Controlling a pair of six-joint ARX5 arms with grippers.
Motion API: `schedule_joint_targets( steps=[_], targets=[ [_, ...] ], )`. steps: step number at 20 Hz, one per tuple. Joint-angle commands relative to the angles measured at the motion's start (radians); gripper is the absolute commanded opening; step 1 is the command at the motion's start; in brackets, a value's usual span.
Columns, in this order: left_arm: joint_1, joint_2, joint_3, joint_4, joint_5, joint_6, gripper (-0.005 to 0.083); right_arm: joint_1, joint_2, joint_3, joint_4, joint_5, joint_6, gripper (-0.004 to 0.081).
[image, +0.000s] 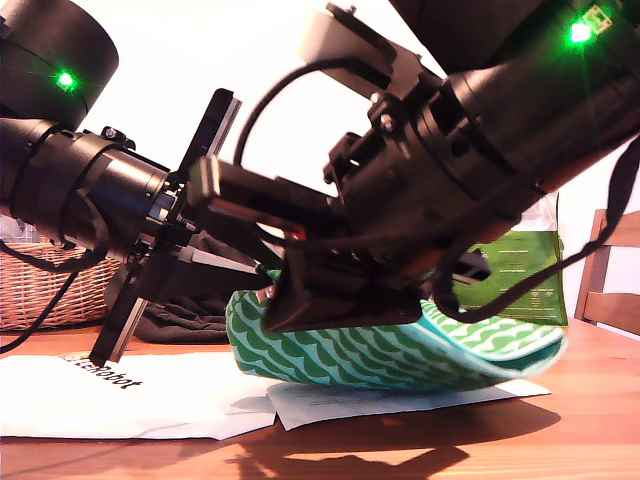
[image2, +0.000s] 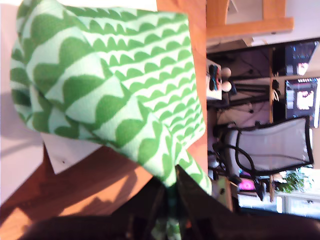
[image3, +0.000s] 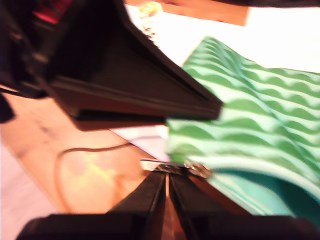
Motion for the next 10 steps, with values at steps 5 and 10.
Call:
schedule_joint_targets(
  steps=[5,10],
  targets=[
    [0.032,0.005,0.014,-0.006,0.013,0.034,-0.0019,-0.035,-0.001,-0.010,0.089,-0.019,0.005,-0.0012],
    [0.045,0.005,0.014,-0.060,0.001,0.088,-0.0019,-0.039,-0.039,-0.010,0.111,-0.017,0.005,-0.0013]
  ],
)
